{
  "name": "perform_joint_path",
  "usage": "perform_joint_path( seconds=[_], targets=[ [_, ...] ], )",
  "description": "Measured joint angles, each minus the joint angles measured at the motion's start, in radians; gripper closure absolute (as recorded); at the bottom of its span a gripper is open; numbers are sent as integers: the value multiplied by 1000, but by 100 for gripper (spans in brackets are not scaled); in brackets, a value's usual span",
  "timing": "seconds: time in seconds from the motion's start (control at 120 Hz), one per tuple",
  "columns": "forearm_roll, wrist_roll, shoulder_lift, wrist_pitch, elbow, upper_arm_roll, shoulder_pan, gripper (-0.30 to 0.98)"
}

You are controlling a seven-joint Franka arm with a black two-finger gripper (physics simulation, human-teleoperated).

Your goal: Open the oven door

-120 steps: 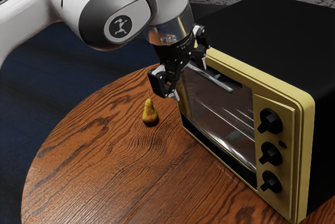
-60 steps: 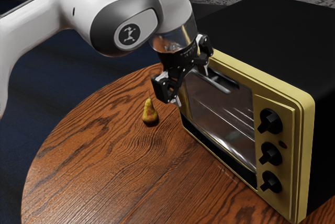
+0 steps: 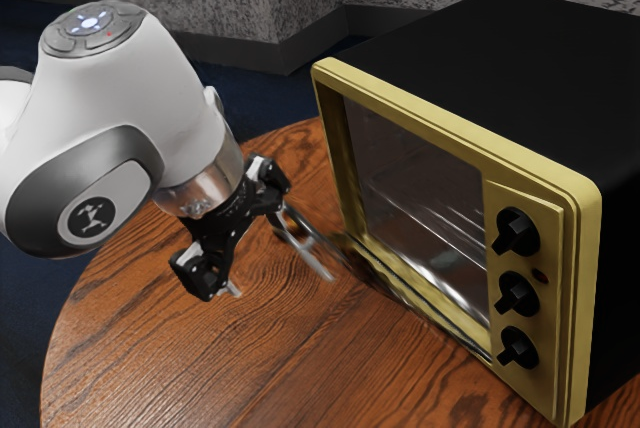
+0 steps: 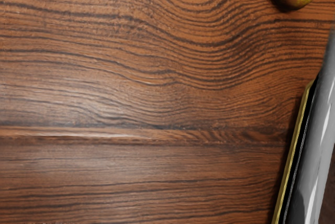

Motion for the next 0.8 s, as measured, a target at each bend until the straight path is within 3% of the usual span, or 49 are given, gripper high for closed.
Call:
perform_joint_path(
  seconds=[0.117,0.208,0.292,0.367,0.45,0.492,0.533,0.575,0.625,0.8],
  targets=[
    [-107,1,-239,51,-228,-28,77,0],
    [-288,19,-506,69,-404,-146,229,0],
    [-405,34,-699,48,-456,-218,299,0],
    [-444,45,-763,7,-438,-217,325,0],
    [-372,-10,-425,-123,-21,-110,295,0],
    [-294,-75,-178,-227,273,-11,159,0],
    [-216,-137,-14,-317,421,146,-24,0],
    [-169,-194,66,-365,418,250,-131,0],
    [-131,-258,106,-401,383,303,-194,0],
    [-69,-444,119,-460,284,336,-229,0]
  ],
)
